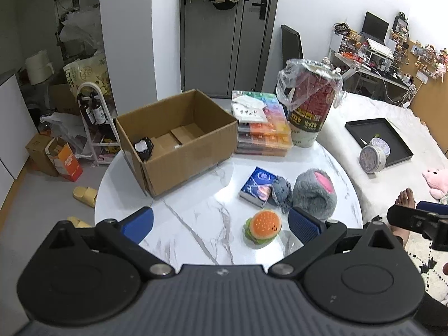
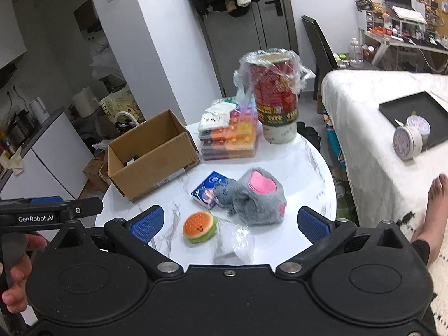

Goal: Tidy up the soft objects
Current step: 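Withdraw both tools from the box back toward the table, then grasp the hamburger plush with the left tool while the right tool grasps the plastic bag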

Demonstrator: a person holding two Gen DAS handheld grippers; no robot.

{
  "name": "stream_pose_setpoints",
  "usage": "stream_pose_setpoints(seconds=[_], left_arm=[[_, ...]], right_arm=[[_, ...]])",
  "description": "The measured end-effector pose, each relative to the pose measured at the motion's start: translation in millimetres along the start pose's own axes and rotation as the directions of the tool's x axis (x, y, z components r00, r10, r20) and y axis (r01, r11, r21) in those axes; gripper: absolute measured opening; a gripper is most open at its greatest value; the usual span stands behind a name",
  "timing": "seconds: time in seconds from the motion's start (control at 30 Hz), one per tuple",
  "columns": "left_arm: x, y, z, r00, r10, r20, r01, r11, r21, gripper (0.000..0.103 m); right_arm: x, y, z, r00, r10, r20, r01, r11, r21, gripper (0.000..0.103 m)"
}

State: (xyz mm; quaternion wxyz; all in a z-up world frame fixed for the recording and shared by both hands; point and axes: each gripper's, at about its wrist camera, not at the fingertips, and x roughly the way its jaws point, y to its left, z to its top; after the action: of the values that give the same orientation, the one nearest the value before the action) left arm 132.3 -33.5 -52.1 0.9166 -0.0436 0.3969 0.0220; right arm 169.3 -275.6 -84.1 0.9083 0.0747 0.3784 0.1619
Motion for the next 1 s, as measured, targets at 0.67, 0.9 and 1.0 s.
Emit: stream_pose_setpoints(seconds=[0.67,0.9,1.0], left_arm=[[34.8,-2.7,-14.4,1.0,-0.001,-0.03,0.0,1.0,-0.023,0.102],[57.3,-5.5,-20.0,0.998,-0.012,-0.063,0.011,1.0,-0.01,0.1],[66.5,-7.1,-22.9,0.996,-0.037,-0.076,0.036,0.999,-0.008,0.1]], right_arm=[[24.9,-20.3,-38.9,0.998,0.006,-0.059,0.0,0.995,0.102,0.103],[42.0,-24.3,-49.3,0.996,-0.007,-0.087,0.017,0.992,0.122,0.101],[48.7,-27.0,-50.8,0.996,0.0,-0.091,0.013,0.99,0.142,0.097]])
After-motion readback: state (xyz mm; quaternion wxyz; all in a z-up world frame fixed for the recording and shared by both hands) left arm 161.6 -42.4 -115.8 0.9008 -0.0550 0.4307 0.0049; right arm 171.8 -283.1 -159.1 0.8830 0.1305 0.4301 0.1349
